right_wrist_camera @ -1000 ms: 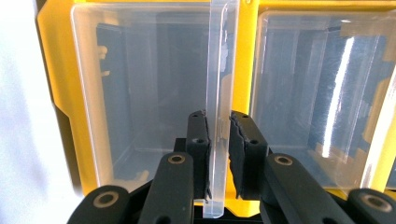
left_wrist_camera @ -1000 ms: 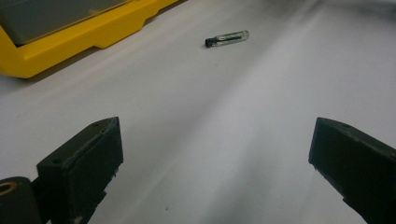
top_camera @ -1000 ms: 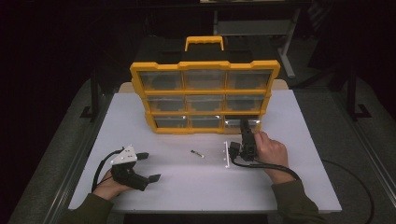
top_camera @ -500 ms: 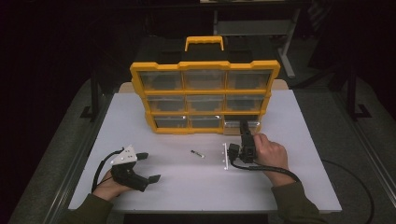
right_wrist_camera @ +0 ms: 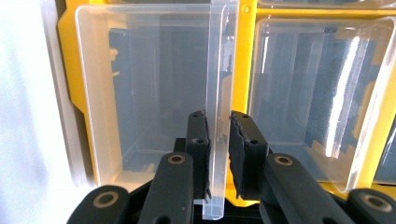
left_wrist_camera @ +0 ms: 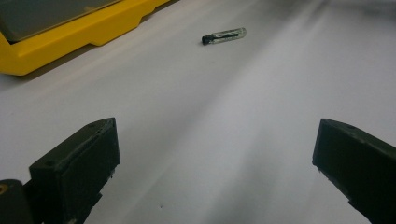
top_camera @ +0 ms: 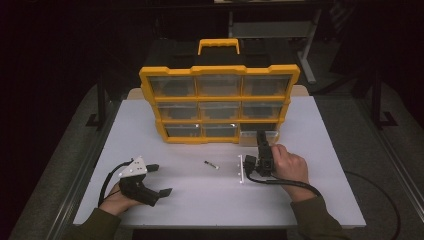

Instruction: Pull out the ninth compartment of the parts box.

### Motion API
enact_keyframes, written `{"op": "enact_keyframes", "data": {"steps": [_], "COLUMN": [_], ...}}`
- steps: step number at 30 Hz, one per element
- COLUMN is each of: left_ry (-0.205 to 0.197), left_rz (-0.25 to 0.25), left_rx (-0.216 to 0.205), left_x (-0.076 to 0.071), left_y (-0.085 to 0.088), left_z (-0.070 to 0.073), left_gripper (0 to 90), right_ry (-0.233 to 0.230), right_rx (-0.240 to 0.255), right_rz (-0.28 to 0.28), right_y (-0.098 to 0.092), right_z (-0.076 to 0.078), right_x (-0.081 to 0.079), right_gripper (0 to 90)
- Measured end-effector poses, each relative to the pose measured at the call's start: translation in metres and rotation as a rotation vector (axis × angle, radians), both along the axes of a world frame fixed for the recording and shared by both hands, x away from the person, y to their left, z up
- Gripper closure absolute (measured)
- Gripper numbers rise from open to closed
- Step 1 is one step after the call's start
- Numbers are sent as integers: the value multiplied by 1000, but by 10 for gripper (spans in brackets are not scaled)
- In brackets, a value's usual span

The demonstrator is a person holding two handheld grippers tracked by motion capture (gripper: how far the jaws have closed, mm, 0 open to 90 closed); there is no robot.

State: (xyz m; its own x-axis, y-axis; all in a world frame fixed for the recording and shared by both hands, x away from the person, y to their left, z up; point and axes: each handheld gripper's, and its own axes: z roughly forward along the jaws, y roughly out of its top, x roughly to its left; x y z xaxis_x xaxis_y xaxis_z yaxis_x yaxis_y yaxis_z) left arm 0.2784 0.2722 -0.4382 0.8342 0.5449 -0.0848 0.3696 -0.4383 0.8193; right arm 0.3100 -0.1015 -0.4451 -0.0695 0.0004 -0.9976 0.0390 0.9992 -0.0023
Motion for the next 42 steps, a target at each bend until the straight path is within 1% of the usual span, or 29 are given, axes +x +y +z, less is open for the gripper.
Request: {"op": "enact_keyframes", "data": {"steps": [2, 3, 5, 10, 13, 14, 17, 24, 29, 30, 33, 42], "left_ry": [1, 0, 3, 3, 1, 2, 2, 2, -4, -4, -3, 3], "left_rz": [0, 0, -2, -6, -4, -3, -2, -2, -4, -2, 0, 6], "left_rx": [-2, -2, -1, 2, -3, -3, -3, -1, 3, 2, 0, -2], "left_x": [0, 0, 0, -1, -1, 0, -1, -1, -1, -1, -1, -1], "left_y": [0, 0, 0, 0, 0, 0, 0, 0, 1, 1, 1, 0], "left_z": [0, 0, 0, 0, 0, 0, 0, 0, 1, 1, 0, 0], "left_gripper": [5, 5, 5, 5, 5, 5, 5, 5, 5, 5, 5, 5], "right_ry": [3, 2, 7, 10, 28, 22, 26, 26, 20, 27, 20, 22], "right_rx": [0, 12, -1, -4, -2, -3, 2, -4, -1, 1, -1, 6], "right_rz": [2, 3, 2, 2, 5, 4, 2, 7, 7, 6, 8, 12], "right_y": [0, 0, 0, 0, 0, 0, -1, -2, -1, -1, -1, -1], "right_z": [0, 0, 1, 1, 1, 2, 1, 1, 1, 1, 1, 1], "right_x": [-2, -2, -4, -7, -9, -9, -11, -15, -18, -19, -21, -26], "right_gripper": [774, 773, 773, 773, 773, 773, 773, 773, 772, 772, 772, 773]}}
